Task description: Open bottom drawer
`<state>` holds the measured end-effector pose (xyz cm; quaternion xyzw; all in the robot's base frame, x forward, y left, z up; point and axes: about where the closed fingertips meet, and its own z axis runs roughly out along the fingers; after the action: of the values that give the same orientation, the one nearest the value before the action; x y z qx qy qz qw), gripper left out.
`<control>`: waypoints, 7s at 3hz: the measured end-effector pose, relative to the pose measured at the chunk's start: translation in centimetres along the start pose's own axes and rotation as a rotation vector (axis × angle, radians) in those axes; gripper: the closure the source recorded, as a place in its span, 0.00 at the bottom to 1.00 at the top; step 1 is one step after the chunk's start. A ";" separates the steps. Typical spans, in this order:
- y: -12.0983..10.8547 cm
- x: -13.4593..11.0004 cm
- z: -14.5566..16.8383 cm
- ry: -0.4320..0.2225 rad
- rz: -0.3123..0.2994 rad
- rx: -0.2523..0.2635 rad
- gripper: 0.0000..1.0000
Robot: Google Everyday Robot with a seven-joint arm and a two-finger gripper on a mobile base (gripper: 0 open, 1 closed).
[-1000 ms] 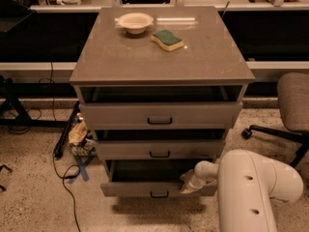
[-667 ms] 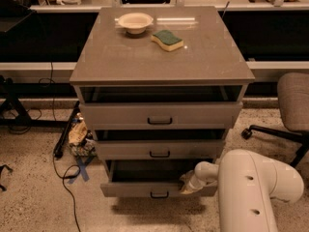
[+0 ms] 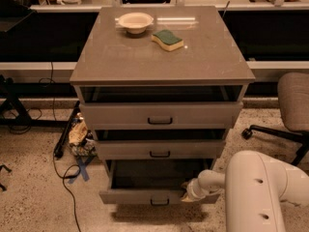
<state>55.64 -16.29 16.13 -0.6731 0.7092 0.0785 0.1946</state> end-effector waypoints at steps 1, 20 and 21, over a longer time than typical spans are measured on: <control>0.0 0.0 0.0 0.000 0.000 0.000 0.81; 10.5 0.2 -3.4 -0.081 0.115 -0.077 0.00; 9.3 0.5 -8.1 -0.127 0.083 -0.001 0.00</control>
Offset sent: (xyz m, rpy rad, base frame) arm 0.0000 0.0000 0.0000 0.0000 0.0000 0.0000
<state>45.05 -19.02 21.89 -0.6367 0.7228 0.1291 0.2354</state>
